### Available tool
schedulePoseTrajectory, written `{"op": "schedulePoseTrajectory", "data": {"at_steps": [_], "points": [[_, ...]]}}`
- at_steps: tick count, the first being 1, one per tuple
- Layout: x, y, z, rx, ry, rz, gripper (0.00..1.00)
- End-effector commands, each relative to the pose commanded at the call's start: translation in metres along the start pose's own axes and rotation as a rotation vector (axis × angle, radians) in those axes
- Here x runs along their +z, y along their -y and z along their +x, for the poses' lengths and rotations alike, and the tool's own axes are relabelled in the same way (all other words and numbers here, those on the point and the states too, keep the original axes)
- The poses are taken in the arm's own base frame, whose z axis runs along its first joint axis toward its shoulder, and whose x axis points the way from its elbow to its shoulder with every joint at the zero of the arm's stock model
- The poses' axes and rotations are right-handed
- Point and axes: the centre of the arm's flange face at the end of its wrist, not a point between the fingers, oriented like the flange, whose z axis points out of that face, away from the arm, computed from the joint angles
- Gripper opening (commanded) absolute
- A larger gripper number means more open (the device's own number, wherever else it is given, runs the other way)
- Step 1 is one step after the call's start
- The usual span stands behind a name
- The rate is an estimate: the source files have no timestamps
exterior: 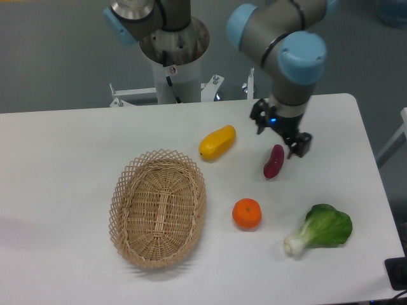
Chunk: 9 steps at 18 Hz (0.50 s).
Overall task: Pick up the mango from the table
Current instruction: 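Move the open gripper over the yellow mango and lower toward it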
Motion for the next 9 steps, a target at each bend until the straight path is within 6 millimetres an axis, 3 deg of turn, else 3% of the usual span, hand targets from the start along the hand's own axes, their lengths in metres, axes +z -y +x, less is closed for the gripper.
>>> {"op": "schedulePoseTrajectory", "data": {"at_steps": [3,9], "points": [[0.021,0.003,0.034,0.011,-0.042,-0.009,1.00],[0.046,0.019,0.067,0.051,-0.072,-0.033,1.00]]}}
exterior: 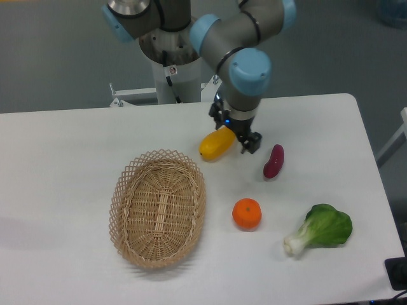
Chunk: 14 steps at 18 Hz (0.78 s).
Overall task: Pick up the mango from the table
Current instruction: 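Move the open gripper over the yellow mango and lower toward it, then lower the gripper around the yellow mango and close the fingers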
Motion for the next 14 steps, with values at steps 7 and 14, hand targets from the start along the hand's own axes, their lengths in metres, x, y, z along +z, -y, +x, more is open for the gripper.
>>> {"op": "schedulePoseTrajectory", "data": {"at_steps": [7,14], "points": [[0.024,0.001,0.014,0.027,0.046,0.005,1.00],[0.048,-0.001,0.029,0.030,0.056,0.007,1.00]]}}
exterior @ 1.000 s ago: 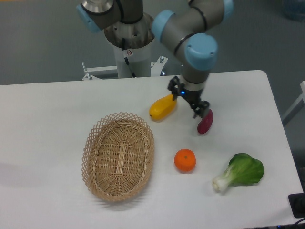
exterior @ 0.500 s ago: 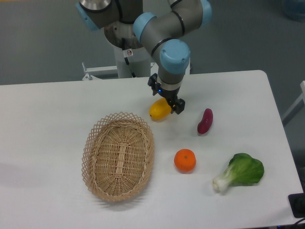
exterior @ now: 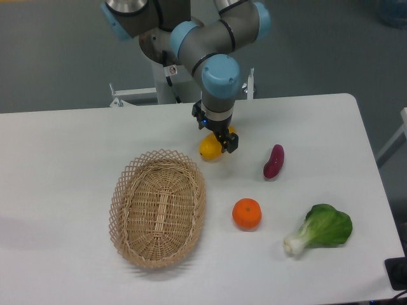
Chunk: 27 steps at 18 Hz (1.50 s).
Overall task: Pick up the mango from the table
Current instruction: 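Lower the gripper around the yellow mango and close the fingers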
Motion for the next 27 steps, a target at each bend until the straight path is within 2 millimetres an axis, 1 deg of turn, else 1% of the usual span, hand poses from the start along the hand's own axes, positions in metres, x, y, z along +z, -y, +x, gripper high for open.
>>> {"op": "schedulePoseTrajectory", "data": {"at_steps": [2,11,14,15,17,19,23,25,27], "points": [[-0.004,0.000,-0.003,-0.002,0.012,0.002,1.00],[0.005,0.004,-0.004,0.000,0.017,-0.001,0.99],[0.006,0.006,-0.004,0.004,0.021,-0.013,0.85],[0.006,0.008,-0.003,0.007,0.021,-0.013,0.82],[0.006,0.008,-0.003,0.007,0.021,-0.013,0.81],[0.005,0.008,-0.004,0.007,0.023,-0.013,0.75],[0.005,0.008,-0.004,0.009,0.024,-0.013,0.68],[0.004,0.008,-0.005,0.012,0.026,-0.013,0.61],[0.003,0.008,-0.005,0.012,0.027,-0.012,0.57]]}}
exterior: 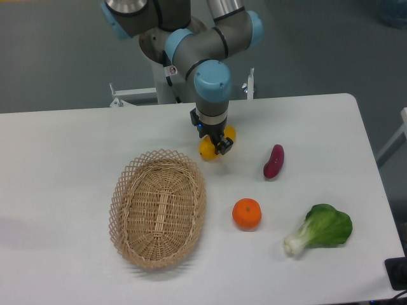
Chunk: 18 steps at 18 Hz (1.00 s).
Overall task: Pick up the mango from the table
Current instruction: 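Lower the gripper around the yellow mango and close the fingers, then lift the grasped mango up off the table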
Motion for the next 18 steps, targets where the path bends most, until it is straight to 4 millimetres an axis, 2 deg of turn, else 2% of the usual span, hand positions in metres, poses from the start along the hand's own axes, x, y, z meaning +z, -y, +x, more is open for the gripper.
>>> {"op": "schedulePoseTrajectory", "data": {"at_steps": [3,10,18], "points": [[-0.004,0.000,-0.003,0.003,0.009,0.001,0.51],[-0.012,0.001,-0.010,0.005,0.030,0.005,0.45],[-0.096,0.003,-0.066,-0.008,0.201,0.050,0.45]]}}
